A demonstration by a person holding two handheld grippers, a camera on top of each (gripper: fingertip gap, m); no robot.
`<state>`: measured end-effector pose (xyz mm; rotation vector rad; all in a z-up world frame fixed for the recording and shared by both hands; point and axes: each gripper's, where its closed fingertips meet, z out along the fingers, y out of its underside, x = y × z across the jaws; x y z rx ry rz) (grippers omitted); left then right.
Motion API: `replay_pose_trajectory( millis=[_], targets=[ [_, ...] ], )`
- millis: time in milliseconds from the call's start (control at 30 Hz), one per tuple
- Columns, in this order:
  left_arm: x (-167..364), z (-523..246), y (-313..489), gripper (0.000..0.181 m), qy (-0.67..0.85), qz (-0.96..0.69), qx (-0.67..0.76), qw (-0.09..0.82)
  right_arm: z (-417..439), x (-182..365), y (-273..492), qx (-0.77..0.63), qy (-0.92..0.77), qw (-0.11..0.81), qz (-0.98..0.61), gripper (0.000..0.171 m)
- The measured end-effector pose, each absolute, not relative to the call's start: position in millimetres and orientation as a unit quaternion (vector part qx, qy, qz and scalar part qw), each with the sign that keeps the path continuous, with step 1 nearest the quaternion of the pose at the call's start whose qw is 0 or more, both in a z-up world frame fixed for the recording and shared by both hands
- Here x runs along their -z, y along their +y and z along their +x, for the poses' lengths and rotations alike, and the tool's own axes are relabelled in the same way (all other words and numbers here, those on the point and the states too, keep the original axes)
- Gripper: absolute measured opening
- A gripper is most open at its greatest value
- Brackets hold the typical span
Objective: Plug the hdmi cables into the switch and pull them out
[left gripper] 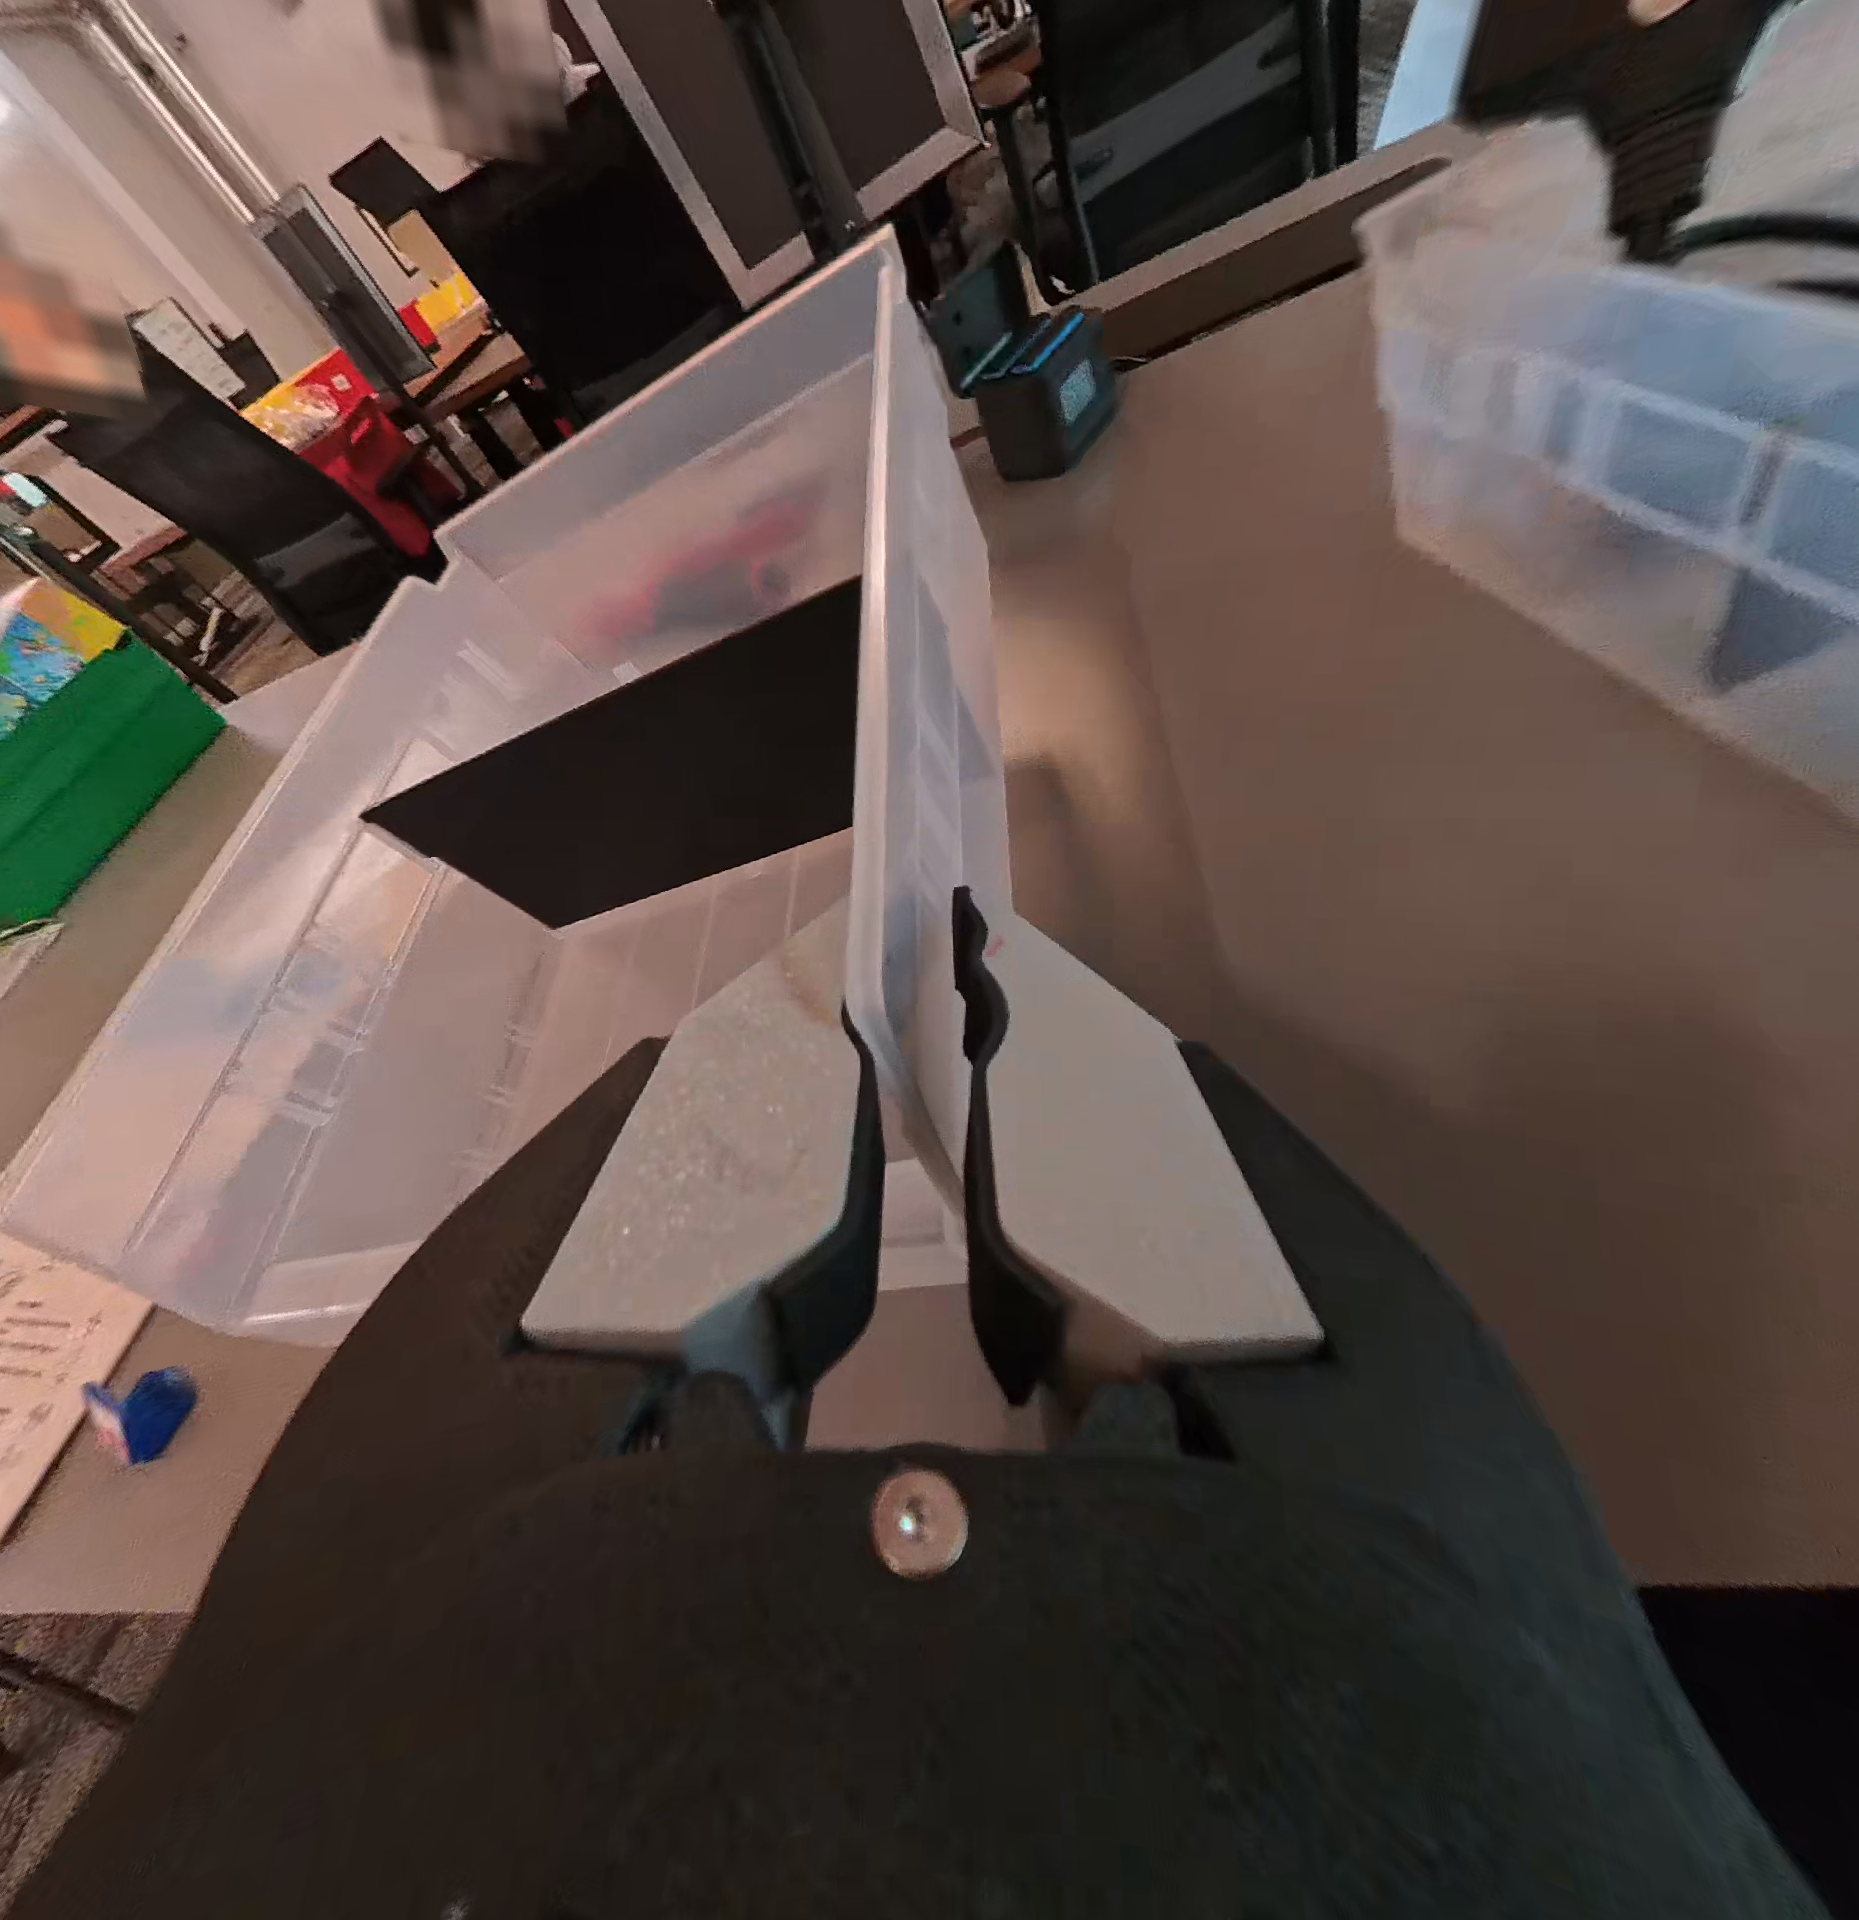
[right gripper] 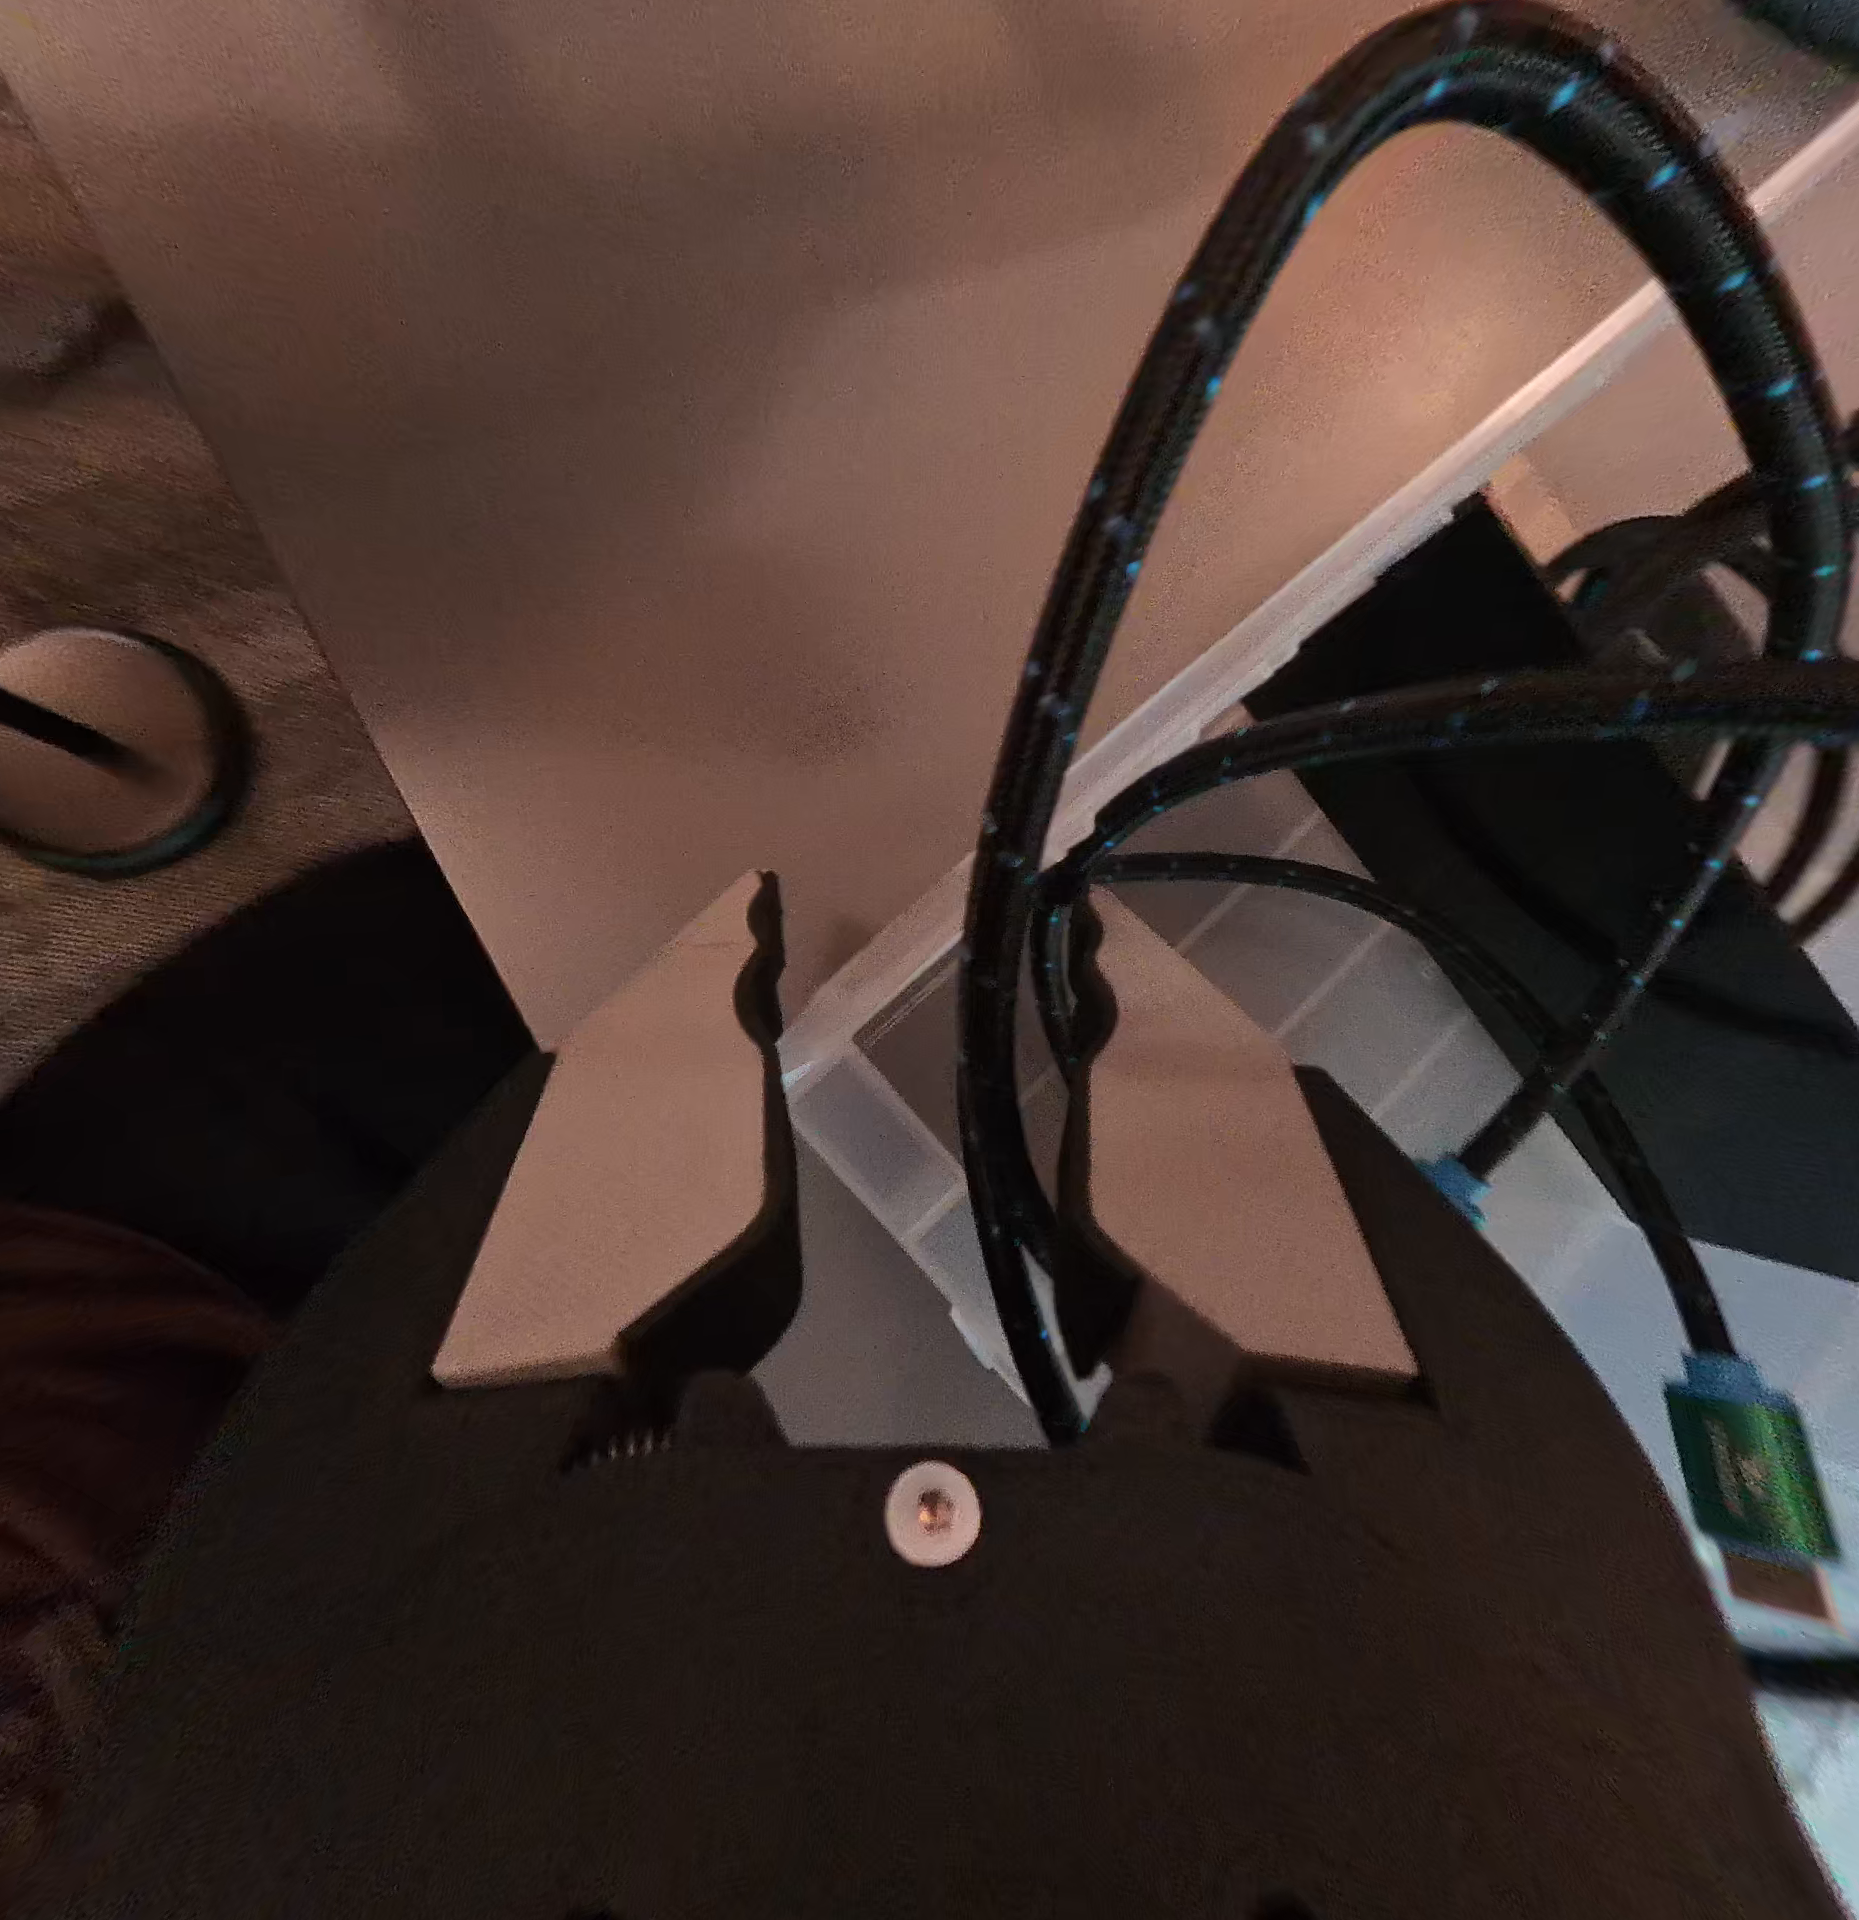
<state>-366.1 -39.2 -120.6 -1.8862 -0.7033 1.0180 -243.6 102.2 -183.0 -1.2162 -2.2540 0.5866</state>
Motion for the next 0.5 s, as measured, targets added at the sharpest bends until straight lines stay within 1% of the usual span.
replay_pose_trajectory(
  millis=[67,133,167,233,267,333,433,500],
  targets=[
    [116,-368,-43,0.006,-0.282,-0.749,-0.414,0.433,-271,183,68,-0.247,-0.834,0.229,-0.438,0.062],
    [111,-370,-48,0.006,-0.285,-0.741,-0.418,0.441,-301,182,39,-0.273,-0.829,0.225,-0.434,0.068],
    [108,-371,-52,0.006,-0.287,-0.738,-0.420,0.445,-313,180,29,-0.281,-0.822,0.228,-0.439,0.068],
    [99,-370,-62,0.006,-0.291,-0.728,-0.425,0.452,-320,163,12,-0.314,-0.804,0.245,-0.442,0.054],
    [93,-369,-69,0.006,-0.293,-0.723,-0.430,0.456,-316,147,2,-0.348,-0.796,0.256,-0.423,0.056],
    [79,-367,-82,0.006,-0.295,-0.707,-0.441,0.467,-299,117,-7,-0.402,-0.783,0.281,-0.381,0.068],
    [57,-359,-94,0.003,-0.293,-0.683,-0.460,0.486,-268,96,7,-0.413,-0.789,0.280,-0.358,0.082],
    [39,-350,-97,0.003,-0.277,-0.671,-0.478,0.495,-248,85,33,-0.409,-0.793,0.282,-0.354,0.081]
  ],
)
